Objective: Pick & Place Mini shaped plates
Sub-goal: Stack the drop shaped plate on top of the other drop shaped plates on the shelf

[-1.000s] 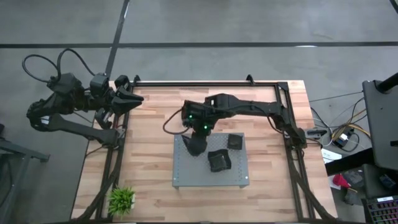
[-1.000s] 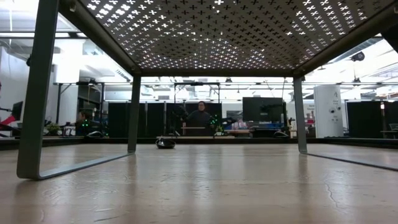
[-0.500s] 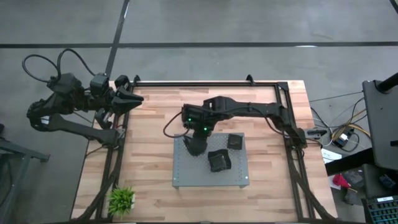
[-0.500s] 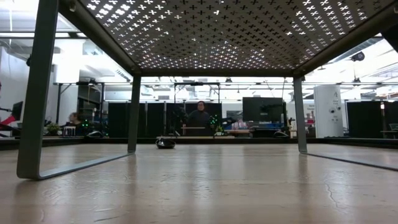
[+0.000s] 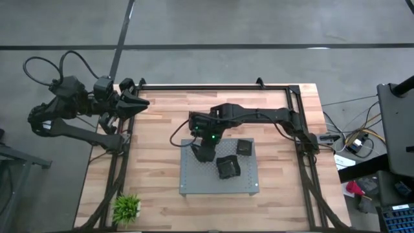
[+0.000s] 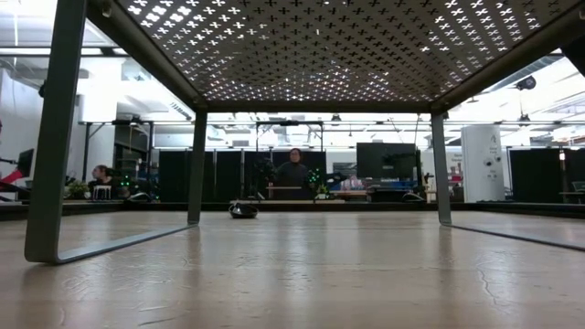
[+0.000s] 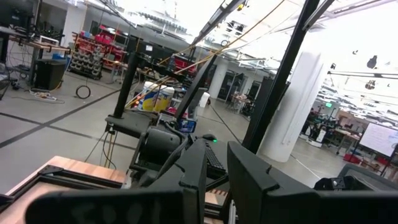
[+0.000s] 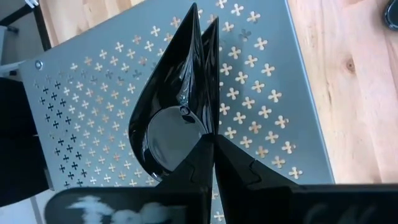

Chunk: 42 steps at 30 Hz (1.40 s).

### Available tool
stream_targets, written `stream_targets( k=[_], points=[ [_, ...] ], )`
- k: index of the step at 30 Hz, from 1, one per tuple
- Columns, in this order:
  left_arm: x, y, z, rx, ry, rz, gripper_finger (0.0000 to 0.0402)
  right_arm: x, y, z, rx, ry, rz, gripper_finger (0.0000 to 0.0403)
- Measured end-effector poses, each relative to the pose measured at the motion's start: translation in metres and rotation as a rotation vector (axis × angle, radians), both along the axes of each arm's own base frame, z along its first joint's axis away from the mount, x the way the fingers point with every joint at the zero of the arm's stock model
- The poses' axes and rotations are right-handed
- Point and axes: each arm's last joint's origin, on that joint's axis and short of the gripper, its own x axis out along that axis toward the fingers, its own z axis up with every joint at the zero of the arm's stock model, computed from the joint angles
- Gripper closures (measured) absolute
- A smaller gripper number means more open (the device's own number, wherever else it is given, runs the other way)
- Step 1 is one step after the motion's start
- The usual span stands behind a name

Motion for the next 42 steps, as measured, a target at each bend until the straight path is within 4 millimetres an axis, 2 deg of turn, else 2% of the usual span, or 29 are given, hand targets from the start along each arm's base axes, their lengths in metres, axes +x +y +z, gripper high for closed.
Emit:
stream_targets(
  k=[10, 16, 26, 37, 42],
  points=[
    [0.0, 0.0, 0.0, -0.001, 0.0, 0.0, 0.0344, 0.002, 0.0, 0.001, 0.008, -0.025, -0.001, 0.0394],
    [0.0, 0.0, 0.0, -0.001, 0.0, 0.0, 0.0344, 0.002, 0.001, -0.005, 0.018, -0.004, 0.004, 0.0391],
    [0.0, 0.0, 0.0, -0.001, 0.0, 0.0, 0.0344, 0.003, 0.001, -0.005, 0.028, -0.003, -0.002, 0.0336],
    [0.0, 0.0, 0.0, -0.038, 0.002, 0.005, 0.0344, 0.004, -0.007, 0.024, 0.025, -0.117, -0.019, 0.0309],
    [0.01, 0.002, -0.003, -0.117, 0.035, 0.052, 0.0344, 0.001, -0.014, 0.036, 0.025, -0.154, -0.036, 0.0315]
  ],
)
